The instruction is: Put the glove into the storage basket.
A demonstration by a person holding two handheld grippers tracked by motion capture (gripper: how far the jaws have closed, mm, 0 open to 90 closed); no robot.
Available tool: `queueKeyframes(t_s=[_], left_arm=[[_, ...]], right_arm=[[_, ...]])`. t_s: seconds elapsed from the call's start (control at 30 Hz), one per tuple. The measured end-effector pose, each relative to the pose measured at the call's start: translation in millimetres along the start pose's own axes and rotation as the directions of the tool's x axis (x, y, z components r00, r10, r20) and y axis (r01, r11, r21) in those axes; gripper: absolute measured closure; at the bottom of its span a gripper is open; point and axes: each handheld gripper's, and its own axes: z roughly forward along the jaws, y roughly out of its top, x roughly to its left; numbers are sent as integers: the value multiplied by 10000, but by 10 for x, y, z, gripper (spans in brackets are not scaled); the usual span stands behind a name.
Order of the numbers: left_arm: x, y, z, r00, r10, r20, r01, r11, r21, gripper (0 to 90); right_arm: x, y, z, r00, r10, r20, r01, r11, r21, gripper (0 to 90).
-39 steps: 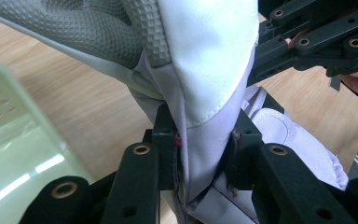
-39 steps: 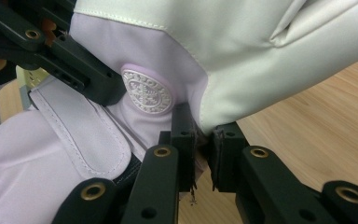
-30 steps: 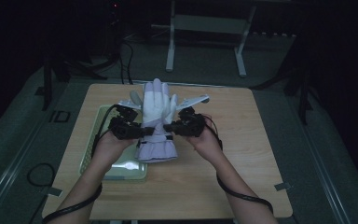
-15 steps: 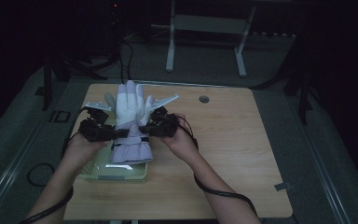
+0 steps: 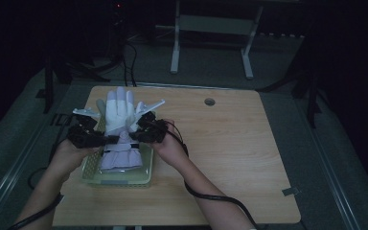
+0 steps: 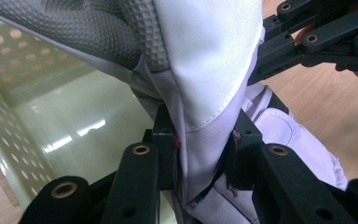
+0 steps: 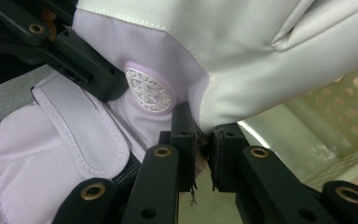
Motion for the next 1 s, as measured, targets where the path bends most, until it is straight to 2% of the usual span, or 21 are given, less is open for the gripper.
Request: queueKeyframes(t_s=[0.2, 0.33, 0.47, 0.57, 0.63, 0.7, 0.87, 0.93, 1.0], left_arm=[[66, -136, 152, 9999, -150, -24, 150, 9997, 177, 702], [98, -261, 314, 9999, -133, -22, 134, 9984, 544, 700], [146, -356, 430, 9994, -341, 52, 336, 9965, 771, 699], [149, -385, 482, 9995, -299, -86, 306, 9956, 880, 694], [149, -391, 500, 9997, -192, -140, 203, 9960, 875, 690], [157, -392, 513, 9996, -258, -136, 270, 9949, 969, 690], [164, -392, 535, 9993, -282, -237, 308, 9924, 1191, 685], [158, -394, 542, 9989, -280, -386, 326, 9918, 1233, 665], [117, -392, 554, 9959, 147, -890, -25, 9908, 1350, 603]], right_arm=[[0, -127, 173, 9997, 224, 112, -228, 9992, 334, 816], [23, -268, 306, 9989, 317, 349, -341, 9970, 700, 816], [42, -359, 404, 9980, 342, 534, -396, 9939, 1027, 816], [56, -410, 467, 9967, 443, 681, -524, 9910, 1230, 814], [91, -412, 476, 9940, 474, 982, -601, 9895, 1314, 812], [122, -408, 485, 9921, 369, 1202, -542, 9881, 1438, 812], [149, -391, 513, 9892, 385, 1411, -622, 9839, 1674, 810], [153, -385, 518, 9888, 432, 1426, -683, 9820, 1763, 794], [137, -378, 510, 9876, 618, 1443, -878, 9794, 1816, 744]])
